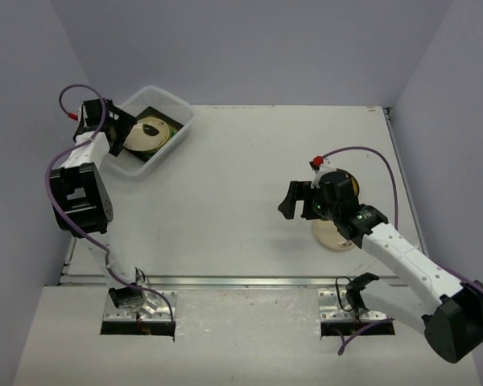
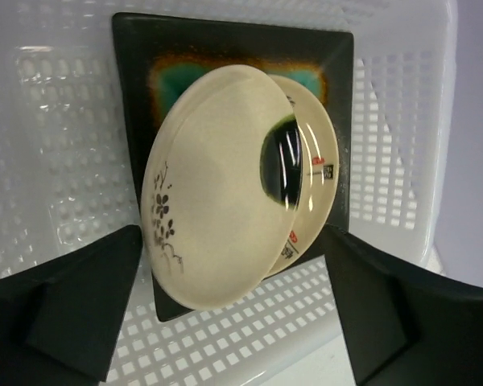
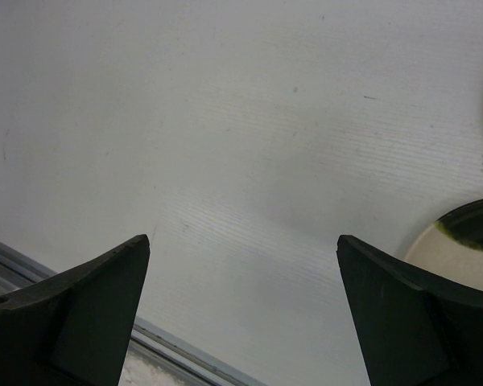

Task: Place the plates into the plastic bin on the countertop

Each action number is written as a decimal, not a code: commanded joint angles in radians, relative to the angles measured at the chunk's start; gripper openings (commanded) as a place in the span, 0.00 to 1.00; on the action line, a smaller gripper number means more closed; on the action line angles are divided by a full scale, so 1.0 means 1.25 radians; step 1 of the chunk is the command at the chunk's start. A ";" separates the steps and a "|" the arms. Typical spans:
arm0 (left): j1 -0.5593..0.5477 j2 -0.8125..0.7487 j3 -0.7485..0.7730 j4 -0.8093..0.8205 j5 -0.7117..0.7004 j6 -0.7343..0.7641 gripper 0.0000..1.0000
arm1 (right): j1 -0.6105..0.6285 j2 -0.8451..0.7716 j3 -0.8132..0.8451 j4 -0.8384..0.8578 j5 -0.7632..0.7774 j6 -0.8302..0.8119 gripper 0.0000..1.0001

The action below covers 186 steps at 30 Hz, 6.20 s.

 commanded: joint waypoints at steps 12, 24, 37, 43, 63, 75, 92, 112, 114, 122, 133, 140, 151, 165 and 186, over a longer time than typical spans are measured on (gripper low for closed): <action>-0.046 -0.058 0.139 -0.139 0.085 0.104 1.00 | -0.022 0.073 0.066 -0.028 0.106 -0.012 0.99; -0.422 -0.577 -0.293 -0.053 0.092 0.205 1.00 | -0.030 0.474 0.293 -0.142 0.627 -0.313 0.99; -0.435 -0.822 -0.554 -0.130 0.115 0.304 1.00 | -0.062 0.814 0.442 -0.040 0.664 -0.432 0.81; -0.435 -0.855 -0.565 -0.132 0.121 0.312 1.00 | -0.062 0.810 0.370 0.027 0.583 -0.421 0.47; -0.432 -0.838 -0.667 0.059 0.140 -0.002 1.00 | 0.336 0.378 0.021 0.575 0.592 -0.934 0.00; -0.432 -0.741 -0.681 0.138 0.339 -0.041 1.00 | 0.668 0.219 0.005 0.529 0.403 -1.107 0.00; -0.393 -0.761 -0.594 0.053 0.238 0.033 0.00 | 0.660 0.204 0.029 0.549 0.372 -0.968 0.94; 0.032 -0.048 -0.094 0.194 0.103 -0.116 0.07 | 0.439 -0.129 -0.106 0.137 0.375 -0.187 0.99; 0.037 -0.016 -0.064 0.186 0.117 -0.113 0.07 | 0.439 -0.141 -0.119 0.130 0.373 -0.182 0.99; 0.042 0.028 -0.022 0.204 0.138 -0.112 0.34 | 0.439 -0.146 -0.114 0.088 0.382 -0.180 0.99; 0.038 0.092 0.166 -0.065 0.093 -0.030 1.00 | 0.382 -0.039 -0.024 -0.026 0.373 -0.094 0.99; 0.022 0.167 0.209 -0.156 0.173 -0.001 1.00 | 0.314 0.189 0.088 -0.084 0.281 -0.033 0.99; 0.015 0.131 0.255 -0.222 0.216 0.076 1.00 | 0.224 0.212 0.123 -0.081 0.210 -0.008 0.99; -0.041 -0.436 -0.173 -0.067 0.221 0.104 1.00 | 0.133 0.528 0.271 -0.418 0.672 0.063 0.98; -0.097 -0.764 -0.480 -0.096 0.222 0.259 1.00 | 0.094 0.650 0.218 -0.333 0.570 0.090 0.33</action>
